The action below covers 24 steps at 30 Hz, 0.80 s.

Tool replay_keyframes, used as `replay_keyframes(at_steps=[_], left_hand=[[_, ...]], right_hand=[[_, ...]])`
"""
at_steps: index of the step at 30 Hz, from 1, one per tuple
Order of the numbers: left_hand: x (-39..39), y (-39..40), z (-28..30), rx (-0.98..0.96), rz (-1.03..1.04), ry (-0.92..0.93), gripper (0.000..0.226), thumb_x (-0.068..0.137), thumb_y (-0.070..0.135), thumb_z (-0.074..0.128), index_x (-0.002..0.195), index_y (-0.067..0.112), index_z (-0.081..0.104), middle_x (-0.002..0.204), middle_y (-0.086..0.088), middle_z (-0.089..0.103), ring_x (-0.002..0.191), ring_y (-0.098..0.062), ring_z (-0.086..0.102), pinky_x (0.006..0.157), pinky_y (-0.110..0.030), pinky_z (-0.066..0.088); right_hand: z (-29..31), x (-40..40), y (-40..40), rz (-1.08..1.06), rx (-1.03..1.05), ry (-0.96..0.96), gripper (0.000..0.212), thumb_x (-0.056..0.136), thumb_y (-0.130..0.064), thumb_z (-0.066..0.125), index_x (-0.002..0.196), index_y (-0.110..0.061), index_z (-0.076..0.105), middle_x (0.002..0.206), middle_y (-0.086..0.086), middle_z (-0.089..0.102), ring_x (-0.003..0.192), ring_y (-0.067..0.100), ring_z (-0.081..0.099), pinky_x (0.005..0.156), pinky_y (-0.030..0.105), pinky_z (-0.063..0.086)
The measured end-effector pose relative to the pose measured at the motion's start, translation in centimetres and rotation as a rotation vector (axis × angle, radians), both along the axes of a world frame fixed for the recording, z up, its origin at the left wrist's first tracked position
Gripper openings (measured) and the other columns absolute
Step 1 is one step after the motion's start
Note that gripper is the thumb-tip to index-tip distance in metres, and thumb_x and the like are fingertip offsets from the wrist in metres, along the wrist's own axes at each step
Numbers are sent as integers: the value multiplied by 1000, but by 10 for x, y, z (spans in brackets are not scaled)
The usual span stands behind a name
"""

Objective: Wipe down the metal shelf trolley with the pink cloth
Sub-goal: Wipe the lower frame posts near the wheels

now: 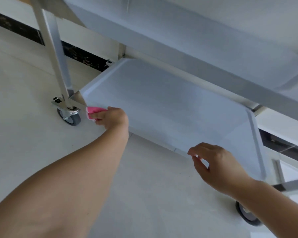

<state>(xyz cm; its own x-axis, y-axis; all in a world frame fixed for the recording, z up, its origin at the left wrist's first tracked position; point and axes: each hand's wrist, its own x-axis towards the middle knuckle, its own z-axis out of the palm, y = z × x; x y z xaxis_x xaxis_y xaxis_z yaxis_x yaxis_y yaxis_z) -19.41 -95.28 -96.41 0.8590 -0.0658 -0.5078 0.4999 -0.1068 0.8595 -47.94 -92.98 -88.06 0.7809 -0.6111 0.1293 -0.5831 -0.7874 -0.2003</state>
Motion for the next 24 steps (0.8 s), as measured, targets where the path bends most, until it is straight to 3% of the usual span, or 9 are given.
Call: replay_keyframes(at_steps=[8,15,20,24], left_hand=[[-104,-12,1,57,-162,45,75,97,30,39,145,6,-13,150,-22,18,127,-38,36,104,-41,29],[-183,-22,5,165,-328,78,84,95,42,38,142,0,-19,149,-24,18,125,-38,39,102,-41,30],[-248,-32,8,141,-389,136,86,95,41,41,142,-1,-18,150,-24,16,128,-38,36,104,-41,27],[-307,-39,10,110,-463,191,88,95,37,44,140,-4,-18,151,-25,11,132,-37,30,106,-38,23]], right_hand=[[-4,-72,-8,-51,1,8,16,83,-9,59,94,-17,68,85,-3,69,67,25,64,64,33,52],[-4,-138,-2,-101,2,38,16,80,-6,63,90,-17,69,80,-4,69,62,21,65,62,23,45],[-7,-181,1,-176,43,56,15,85,-14,58,95,-20,68,86,-5,68,72,23,64,64,33,52],[-11,-210,6,-208,48,90,14,85,-13,58,92,-21,67,80,-6,65,71,21,61,62,23,39]])
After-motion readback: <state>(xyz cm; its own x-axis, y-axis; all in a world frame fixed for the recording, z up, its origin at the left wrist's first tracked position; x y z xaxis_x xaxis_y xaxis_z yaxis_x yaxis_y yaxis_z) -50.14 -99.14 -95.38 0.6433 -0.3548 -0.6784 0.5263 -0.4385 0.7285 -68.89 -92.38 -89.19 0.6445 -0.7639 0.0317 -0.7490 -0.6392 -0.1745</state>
